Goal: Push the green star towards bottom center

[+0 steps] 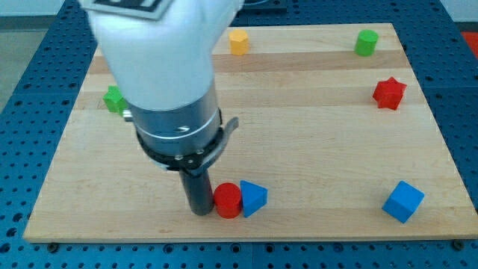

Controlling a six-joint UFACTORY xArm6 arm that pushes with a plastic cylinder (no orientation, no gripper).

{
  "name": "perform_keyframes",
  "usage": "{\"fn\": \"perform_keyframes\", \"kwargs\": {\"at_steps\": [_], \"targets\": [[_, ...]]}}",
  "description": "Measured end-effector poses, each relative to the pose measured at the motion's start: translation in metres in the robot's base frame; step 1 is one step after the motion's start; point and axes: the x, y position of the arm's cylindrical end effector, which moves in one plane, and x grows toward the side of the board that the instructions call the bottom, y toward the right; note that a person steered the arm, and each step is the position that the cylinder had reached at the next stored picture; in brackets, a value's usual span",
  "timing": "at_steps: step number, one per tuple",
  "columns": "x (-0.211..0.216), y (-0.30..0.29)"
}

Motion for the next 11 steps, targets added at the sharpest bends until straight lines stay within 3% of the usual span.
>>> {"fn": "perform_keyframes", "kwargs": {"at_steps": [2, 4, 6, 7, 8, 10, 11], "targets": [[-0.024, -0.014], [-0.111, -0.116], [-0.147, -0.221], [-0.211, -0.221], [-0.244, -0.190], [-0.230, -0.190], [-0.202, -0.179]]}}
